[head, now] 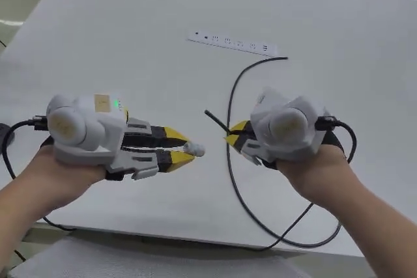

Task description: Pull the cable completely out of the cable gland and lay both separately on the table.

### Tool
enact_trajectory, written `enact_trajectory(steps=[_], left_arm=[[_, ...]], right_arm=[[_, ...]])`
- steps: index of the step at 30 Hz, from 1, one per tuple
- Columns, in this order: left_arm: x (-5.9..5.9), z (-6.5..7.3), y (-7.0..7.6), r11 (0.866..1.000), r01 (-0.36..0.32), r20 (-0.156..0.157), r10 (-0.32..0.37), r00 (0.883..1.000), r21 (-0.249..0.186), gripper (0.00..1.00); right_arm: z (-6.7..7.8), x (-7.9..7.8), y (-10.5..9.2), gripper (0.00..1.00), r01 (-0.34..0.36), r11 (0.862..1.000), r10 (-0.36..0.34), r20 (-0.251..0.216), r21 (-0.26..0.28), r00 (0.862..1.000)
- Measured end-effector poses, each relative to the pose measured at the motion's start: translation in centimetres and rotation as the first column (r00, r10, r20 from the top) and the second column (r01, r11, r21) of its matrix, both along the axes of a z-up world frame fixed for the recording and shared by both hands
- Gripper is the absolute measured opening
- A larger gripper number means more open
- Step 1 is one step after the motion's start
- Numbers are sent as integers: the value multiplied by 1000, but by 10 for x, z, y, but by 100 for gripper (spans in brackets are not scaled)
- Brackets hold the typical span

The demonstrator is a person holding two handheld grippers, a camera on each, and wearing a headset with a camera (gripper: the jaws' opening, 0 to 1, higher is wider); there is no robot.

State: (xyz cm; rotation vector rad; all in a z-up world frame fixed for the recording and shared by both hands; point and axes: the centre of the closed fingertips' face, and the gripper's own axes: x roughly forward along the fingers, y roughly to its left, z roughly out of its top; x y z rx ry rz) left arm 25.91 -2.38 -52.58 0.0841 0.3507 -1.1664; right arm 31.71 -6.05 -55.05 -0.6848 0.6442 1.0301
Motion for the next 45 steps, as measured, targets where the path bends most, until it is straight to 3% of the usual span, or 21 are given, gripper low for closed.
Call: enact_trajectory(steps=[14,22,29,33,36,45], left_arm=[[-7,-18,31,998,-56,-11,56,998,-10,15],[-6,-28,57,995,-97,-15,97,995,-8,15],[-6,-46,74,991,-132,-40,132,990,-3,15],[-4,-58,81,986,-161,-59,158,986,-39,15],[-1,-67,86,983,-180,-71,177,982,-46,15],[9,-103,95,978,-209,-121,205,971,-26,15]], right_arm=[[7,13,69,0,-106,994,107,16,-27,994],[1,12,115,0,-178,983,179,10,-33,984],[-7,18,151,0,-205,978,205,8,-46,979],[-17,22,165,0,-203,978,203,-13,-44,979],[-36,23,171,0,-204,977,202,-50,-52,978],[-88,22,189,0,-263,960,253,-99,-99,962]])
